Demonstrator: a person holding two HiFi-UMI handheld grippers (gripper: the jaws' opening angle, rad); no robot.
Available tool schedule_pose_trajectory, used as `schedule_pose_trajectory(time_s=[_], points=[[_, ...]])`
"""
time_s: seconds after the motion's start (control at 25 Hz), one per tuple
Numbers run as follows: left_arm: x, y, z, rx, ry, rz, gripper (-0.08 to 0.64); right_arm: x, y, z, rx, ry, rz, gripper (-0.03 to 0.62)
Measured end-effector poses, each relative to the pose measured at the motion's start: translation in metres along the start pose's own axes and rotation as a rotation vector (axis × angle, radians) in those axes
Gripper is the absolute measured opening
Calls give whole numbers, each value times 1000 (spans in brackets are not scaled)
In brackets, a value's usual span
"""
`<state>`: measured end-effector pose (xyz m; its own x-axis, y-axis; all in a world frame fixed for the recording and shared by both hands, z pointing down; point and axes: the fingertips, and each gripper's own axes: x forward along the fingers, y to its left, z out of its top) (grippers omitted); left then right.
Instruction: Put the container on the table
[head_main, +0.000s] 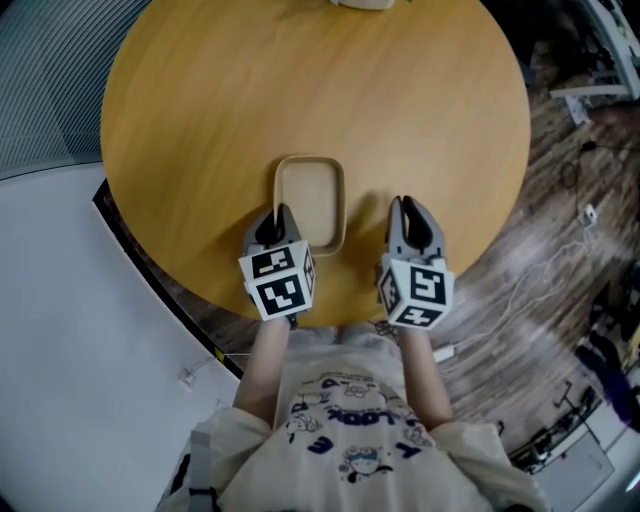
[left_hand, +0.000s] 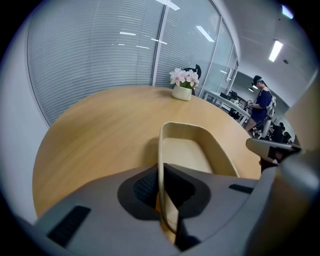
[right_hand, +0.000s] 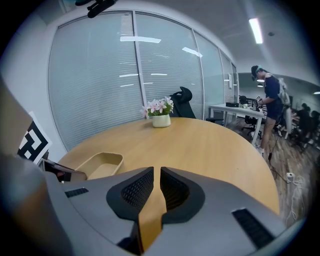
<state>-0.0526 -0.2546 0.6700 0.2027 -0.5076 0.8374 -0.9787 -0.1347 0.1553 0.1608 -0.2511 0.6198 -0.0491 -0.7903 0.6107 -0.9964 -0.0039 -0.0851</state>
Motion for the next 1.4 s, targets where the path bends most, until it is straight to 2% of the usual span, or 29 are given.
schedule_pose_trajectory(time_s=[0.52, 0.64, 0.76, 1.0, 1.2, 1.4], points=[[1, -2, -5, 19, -9, -31, 11, -4, 4, -8, 4, 19, -4, 40], [-3, -2, 0, 11, -32, -36, 64, -3, 4, -5, 4, 11, -2, 40], [-12, -3, 10, 6, -59, -34, 85, -6, 4, 3, 3, -6, 6, 40], [-45, 1, 29, 5, -150, -24, 87, -21, 10, 20, -8, -57, 19, 40], [-83, -7, 58, 3, -237, -17, 87, -41, 10, 52, -21, -121, 33, 40], [-119, -19, 84, -3, -362, -56, 86, -57, 14, 80, -41, -195, 56, 40]])
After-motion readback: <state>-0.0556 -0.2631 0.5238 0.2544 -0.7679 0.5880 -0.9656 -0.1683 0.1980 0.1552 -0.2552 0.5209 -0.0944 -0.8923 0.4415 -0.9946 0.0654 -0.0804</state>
